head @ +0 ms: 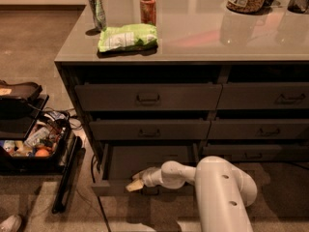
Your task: Close bottom drawer
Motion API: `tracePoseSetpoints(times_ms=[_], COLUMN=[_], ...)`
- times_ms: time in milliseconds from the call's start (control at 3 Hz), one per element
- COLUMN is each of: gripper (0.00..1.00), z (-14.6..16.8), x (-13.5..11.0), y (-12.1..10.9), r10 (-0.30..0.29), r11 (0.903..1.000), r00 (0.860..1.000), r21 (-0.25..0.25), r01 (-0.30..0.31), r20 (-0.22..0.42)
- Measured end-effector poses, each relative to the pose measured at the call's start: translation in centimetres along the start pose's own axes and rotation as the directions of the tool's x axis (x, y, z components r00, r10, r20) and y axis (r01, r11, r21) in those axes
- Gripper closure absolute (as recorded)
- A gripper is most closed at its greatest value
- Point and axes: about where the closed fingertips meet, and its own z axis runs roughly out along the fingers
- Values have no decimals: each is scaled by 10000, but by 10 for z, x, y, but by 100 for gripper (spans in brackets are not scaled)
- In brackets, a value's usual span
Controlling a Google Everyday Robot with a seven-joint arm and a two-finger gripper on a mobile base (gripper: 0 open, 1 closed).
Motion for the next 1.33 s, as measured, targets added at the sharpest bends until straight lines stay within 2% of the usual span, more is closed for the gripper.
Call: tracePoseSetpoints(times_ms=[333,667,1000,1333], gripper=[11,0,0,0], z=[-3,-6,4,16], x=[-4,-8,-17,-35], y=[1,2,-13,-33], r10=[-1,-1,-123,-373], r11=[10000,10000,9998,9971], r00=[10000,10000,9998,9968], r21=[6,6,184,682], r01=[1,1,119,325], r20=[7,7,175,707])
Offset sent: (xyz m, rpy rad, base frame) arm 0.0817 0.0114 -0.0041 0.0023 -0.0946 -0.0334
